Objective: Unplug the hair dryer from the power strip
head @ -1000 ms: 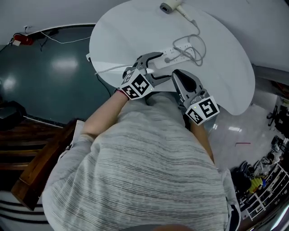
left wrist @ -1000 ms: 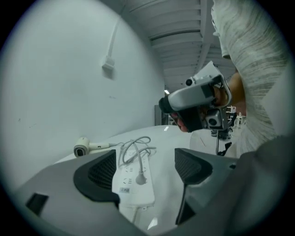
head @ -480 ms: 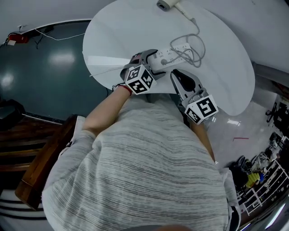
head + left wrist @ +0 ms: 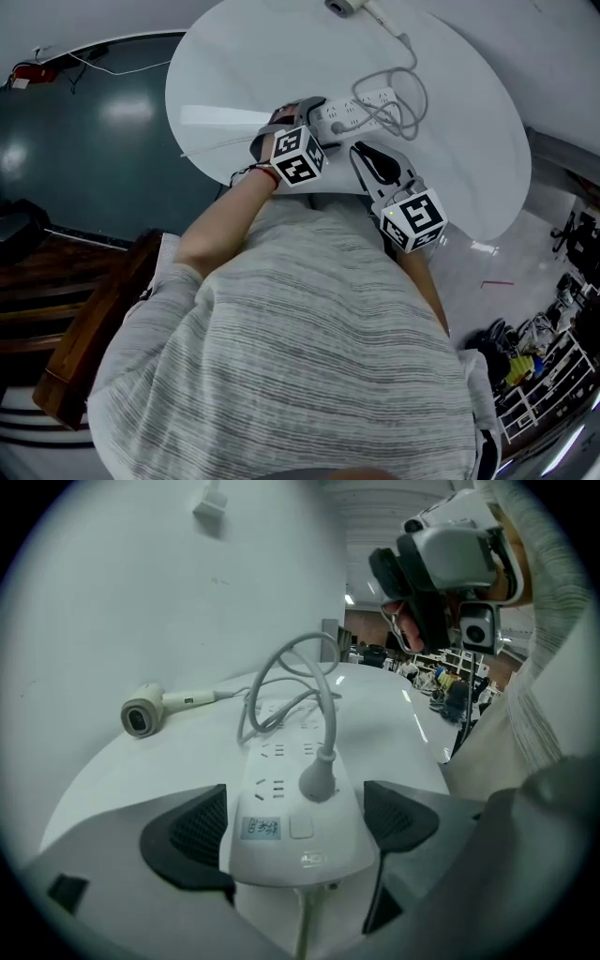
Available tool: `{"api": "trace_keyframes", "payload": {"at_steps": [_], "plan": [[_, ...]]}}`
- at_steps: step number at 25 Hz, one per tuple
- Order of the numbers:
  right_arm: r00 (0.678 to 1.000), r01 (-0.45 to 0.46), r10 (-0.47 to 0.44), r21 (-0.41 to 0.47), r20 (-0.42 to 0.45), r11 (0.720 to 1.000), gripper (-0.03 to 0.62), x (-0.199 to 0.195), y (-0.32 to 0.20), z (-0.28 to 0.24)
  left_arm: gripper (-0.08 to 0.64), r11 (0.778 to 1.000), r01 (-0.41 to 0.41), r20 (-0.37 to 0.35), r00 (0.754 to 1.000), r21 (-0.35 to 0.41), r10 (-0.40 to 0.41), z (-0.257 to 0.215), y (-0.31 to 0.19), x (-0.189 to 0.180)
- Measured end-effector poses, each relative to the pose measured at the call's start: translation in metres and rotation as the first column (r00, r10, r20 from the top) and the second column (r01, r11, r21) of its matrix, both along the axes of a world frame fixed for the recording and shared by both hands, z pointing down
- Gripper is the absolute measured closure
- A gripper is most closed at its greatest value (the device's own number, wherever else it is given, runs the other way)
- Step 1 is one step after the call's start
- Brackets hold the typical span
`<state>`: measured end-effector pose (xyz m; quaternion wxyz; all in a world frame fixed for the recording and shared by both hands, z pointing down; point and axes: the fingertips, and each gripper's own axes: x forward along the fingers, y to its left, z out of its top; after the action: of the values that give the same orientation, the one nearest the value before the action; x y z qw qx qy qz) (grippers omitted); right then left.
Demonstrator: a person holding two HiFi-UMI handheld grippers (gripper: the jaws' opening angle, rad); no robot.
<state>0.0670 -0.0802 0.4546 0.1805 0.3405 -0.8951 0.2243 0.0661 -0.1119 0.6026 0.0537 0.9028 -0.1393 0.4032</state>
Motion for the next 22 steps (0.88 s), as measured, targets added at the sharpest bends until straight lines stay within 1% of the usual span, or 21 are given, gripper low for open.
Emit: {"api": "trace_keyframes", "payload": {"at_steps": [6, 7, 9, 10, 14, 18, 22], "plan": [[0.990, 0.017, -0.027, -0.067, -0.138, 0.998, 0.560, 0.002, -0.001, 0.025, 0.114, 0.998, -0.052, 0.021, 0.998, -0.033, 0.053, 0.004, 0.000, 0.010], [0.987, 0.018, -0.031, -0.085, -0.155, 0.996, 0.548, 0.001, -0.002, 0.029, 0.113, 0.998, -0.057, 0.022, 0.998, -0.040, 0.058, 0.006, 0.000, 0.011], [0.982, 0.019, -0.042, -0.127, -0.183, 0.992, 0.490, 0.001, -0.004, 0.038, 0.110, 0.997, -0.062, 0.016, 0.998, -0.054, 0.063, 0.008, 0.000, 0.012], [0.979, 0.018, -0.046, -0.145, -0.197, 0.989, 0.488, 0.001, -0.005, 0.043, 0.109, 0.996, -0.063, 0.009, 0.998, -0.059, 0.064, 0.008, 0.000, 0.012], [0.969, 0.003, -0.051, -0.192, -0.242, 0.981, 0.488, 0.003, -0.015, 0.059, 0.107, 0.997, -0.057, -0.021, 0.998, -0.056, 0.056, 0.008, -0.002, 0.015], [0.960, -0.021, -0.035, -0.198, -0.277, 0.980, 0.488, 0.005, -0.029, 0.067, 0.108, 0.997, -0.052, -0.042, 0.998, -0.058, 0.050, 0.008, -0.003, 0.016], [0.951, -0.019, -0.051, -0.223, -0.304, 0.975, 0.488, 0.007, -0.031, 0.066, 0.109, 0.997, -0.043, -0.063, 0.997, -0.061, 0.039, 0.006, -0.004, 0.018]]}}
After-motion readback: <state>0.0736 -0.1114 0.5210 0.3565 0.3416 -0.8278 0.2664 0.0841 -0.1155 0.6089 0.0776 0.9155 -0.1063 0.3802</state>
